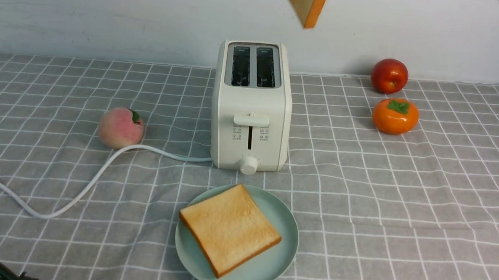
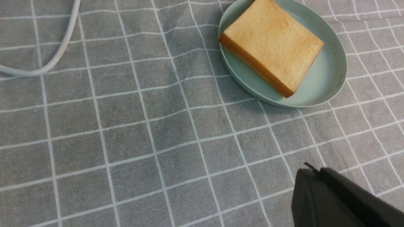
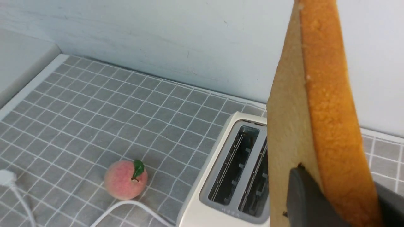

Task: Take toasted bread from bread machine on grey coffee table place on plate.
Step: 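Place the held slice of bread on top of the slice on the plate with the right gripper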

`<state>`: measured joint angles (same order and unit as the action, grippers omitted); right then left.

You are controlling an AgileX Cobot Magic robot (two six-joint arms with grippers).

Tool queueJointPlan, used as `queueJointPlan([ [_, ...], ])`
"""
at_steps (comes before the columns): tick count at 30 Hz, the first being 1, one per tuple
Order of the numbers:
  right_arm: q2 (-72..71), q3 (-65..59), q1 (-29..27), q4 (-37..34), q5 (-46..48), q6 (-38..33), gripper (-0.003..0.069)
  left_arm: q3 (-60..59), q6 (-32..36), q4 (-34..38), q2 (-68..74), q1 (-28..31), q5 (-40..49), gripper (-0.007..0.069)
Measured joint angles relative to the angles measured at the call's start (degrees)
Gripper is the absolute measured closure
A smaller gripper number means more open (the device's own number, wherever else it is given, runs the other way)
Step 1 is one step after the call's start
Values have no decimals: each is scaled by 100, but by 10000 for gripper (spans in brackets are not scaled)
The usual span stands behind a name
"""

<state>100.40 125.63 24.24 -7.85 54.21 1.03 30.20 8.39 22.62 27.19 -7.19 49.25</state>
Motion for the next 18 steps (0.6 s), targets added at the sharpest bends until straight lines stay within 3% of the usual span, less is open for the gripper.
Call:
queueJointPlan([
  [7, -928, 0, 0, -61, 1752, -103, 548, 0, 6, -6, 0, 0, 19, 638],
  [9, -972, -20, 0, -109, 1841, -103, 548, 0, 6, -12, 0, 0, 19, 638],
  [13, -1198, -551, 0, -634, 1842, -210, 548, -5, 6, -21, -11, 0, 35, 638],
  [18, -1316, -2116, 0, -1838, 1836, -811, 548, -145, 6, -21, -29, 0, 40, 638],
])
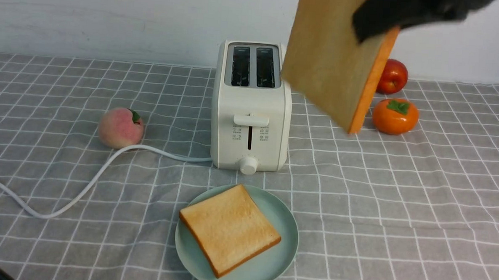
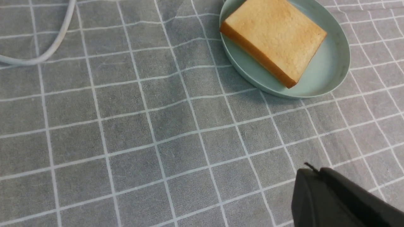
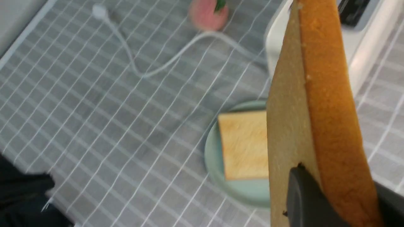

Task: Take toasted bread from bread machine on grey coffee table place on plate.
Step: 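Place the held slice of bread on top of the slice on the plate with the right gripper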

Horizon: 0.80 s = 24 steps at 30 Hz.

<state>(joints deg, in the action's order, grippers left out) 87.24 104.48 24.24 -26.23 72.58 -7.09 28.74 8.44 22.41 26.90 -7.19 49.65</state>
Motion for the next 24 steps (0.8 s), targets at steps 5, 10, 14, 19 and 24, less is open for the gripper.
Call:
queueJointPlan([
  [5, 343, -1478, -67, -1379, -572, -1069, 548, -95, 0, 5, 0, 0, -11, 638],
  [10, 967, -1894, -540, -2525, -928, -1705, 548, -101, 0, 56, 0, 0, -51, 638],
  [14, 1611, -1897, -871, -3290, -1057, -1989, 548, -101, 0, 65, 0, 0, -75, 638],
  [19, 2270, -1901, -834, -3874, -1100, -2365, 549, -101, 0, 66, 0, 0, -87, 638],
  [24, 2753, -1901, -694, -3939, -1105, -2393, 549, -101, 0, 66, 0, 0, -87, 638],
])
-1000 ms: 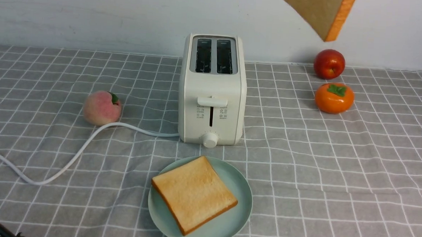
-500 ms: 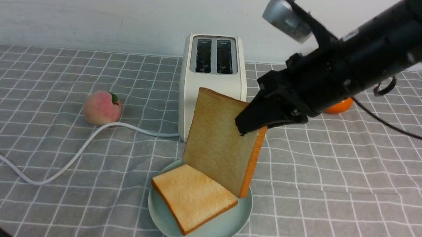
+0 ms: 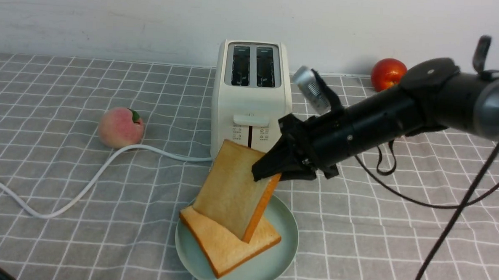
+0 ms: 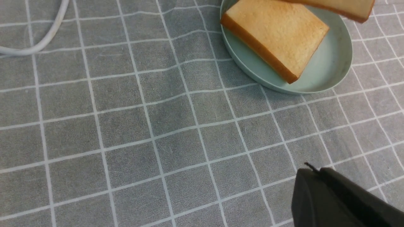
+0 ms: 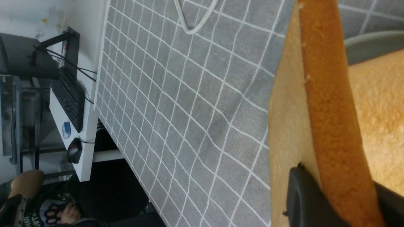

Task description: Take toasted bread from bread machine on grey coffee table place on plate.

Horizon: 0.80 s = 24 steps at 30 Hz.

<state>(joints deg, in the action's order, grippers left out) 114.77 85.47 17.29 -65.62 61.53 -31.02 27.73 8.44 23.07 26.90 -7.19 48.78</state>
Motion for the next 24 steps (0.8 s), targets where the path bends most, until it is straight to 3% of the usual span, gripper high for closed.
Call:
queueJointPlan([
  [3, 191, -2, 19, 205, 53, 0, 543, 0, 0, 0, 0, 0, 0, 638],
  [5, 225, -2, 19, 507, 53, 59, 503, 0, 0, 0, 0, 0, 0, 638],
  [9, 245, 6, 19, 1289, 114, 603, 317, 0, 0, 0, 0, 0, 0, 638],
  [10, 245, 7, 19, 1339, 122, 603, 305, 0, 0, 0, 0, 0, 0, 638],
  [12, 239, 195, 0, 2059, 404, 909, 147, 0, 0, 0, 0, 0, 0, 638],
  [15, 45, 672, -21, 2987, 705, 1226, 57, 0, 0, 5, 0, 0, 0, 638],
  [18, -274, 970, -28, 3576, 719, 1610, 67, 0, 0, 5, 0, 0, 0, 638],
  [21, -1188, 1346, -28, 4614, 799, 2379, 221, 0, 0, 5, 0, 0, -7, 638],
  [22, -1254, 1356, -28, 4660, 804, 2379, 234, 0, 0, 5, 0, 0, -7, 638],
  [23, -1806, 1413, -28, 5015, 850, 2608, 356, 0, 0, 5, 0, 0, -14, 638],
  [24, -2089, 1425, -28, 5176, 874, 2706, 423, 0, 0, 5, 0, 0, -30, 638],
])
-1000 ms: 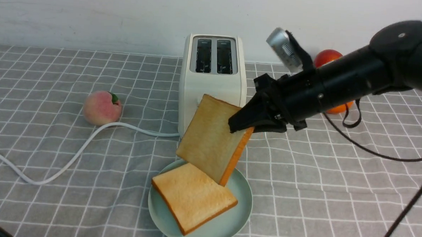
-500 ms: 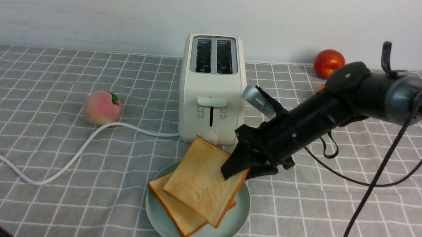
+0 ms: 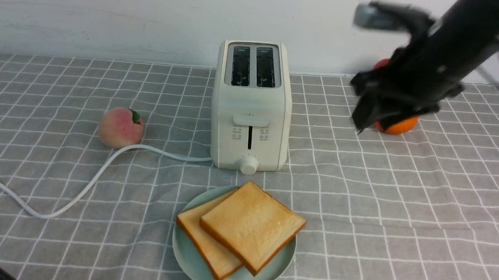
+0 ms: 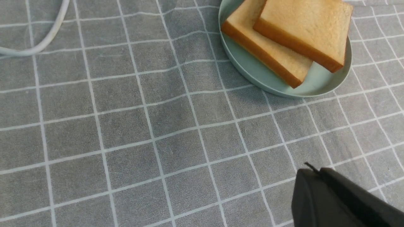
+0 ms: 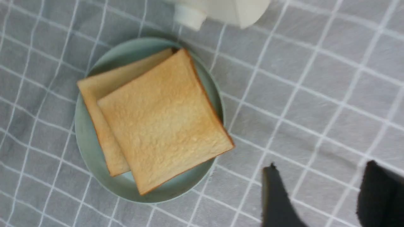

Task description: Take toasted bread from bread machine on grey coffee table place on plate.

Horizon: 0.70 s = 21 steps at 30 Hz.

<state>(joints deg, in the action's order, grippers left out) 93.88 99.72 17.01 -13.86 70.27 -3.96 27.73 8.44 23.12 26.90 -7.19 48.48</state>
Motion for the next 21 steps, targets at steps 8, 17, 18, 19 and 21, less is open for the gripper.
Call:
queueJointPlan([
  [8, -3286, -1497, 0, 1141, -636, 748, 674, 0, -5, 0, 0, 0, -99, 638],
  [17, -7504, -6304, 0, 1291, -4982, 789, 667, 0, -5, 0, 0, 0, -166, 638],
  [18, -7592, -6408, 0, 1290, -5062, 789, 667, 0, -5, 0, 0, 0, -166, 638],
  [19, -8252, -7145, 0, 1304, -5571, 789, 667, 0, -5, 0, 0, 0, -166, 638],
  [21, -8692, -7587, 0, 1304, -5799, 789, 666, 0, -5, 0, 0, 0, -166, 638],
])
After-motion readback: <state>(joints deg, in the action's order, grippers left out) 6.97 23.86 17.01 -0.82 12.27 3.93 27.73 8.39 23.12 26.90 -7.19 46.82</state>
